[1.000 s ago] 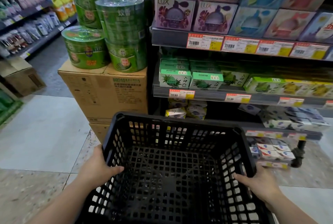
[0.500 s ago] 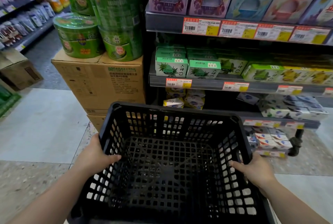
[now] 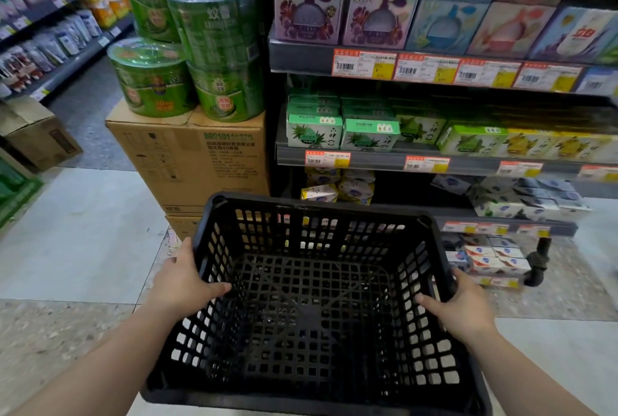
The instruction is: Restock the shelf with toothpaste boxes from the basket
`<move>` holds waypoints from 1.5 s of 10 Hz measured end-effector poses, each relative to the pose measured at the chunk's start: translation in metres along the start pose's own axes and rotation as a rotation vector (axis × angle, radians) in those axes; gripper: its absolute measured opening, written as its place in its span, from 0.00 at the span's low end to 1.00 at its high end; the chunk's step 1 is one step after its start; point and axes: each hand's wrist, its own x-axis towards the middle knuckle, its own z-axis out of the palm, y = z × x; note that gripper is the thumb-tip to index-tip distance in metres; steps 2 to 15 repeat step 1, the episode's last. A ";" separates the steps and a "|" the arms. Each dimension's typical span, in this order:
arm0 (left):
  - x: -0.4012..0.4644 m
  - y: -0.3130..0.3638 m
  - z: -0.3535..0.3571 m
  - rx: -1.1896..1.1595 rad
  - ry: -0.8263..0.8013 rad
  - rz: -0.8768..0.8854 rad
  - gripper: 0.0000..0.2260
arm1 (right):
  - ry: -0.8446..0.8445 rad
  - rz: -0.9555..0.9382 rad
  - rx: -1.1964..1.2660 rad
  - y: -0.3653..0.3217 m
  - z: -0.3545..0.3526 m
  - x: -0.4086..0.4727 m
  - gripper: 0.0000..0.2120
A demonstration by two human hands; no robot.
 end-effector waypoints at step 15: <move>-0.023 0.019 -0.018 -0.019 -0.017 0.051 0.51 | 0.021 -0.095 0.018 -0.025 -0.014 -0.030 0.44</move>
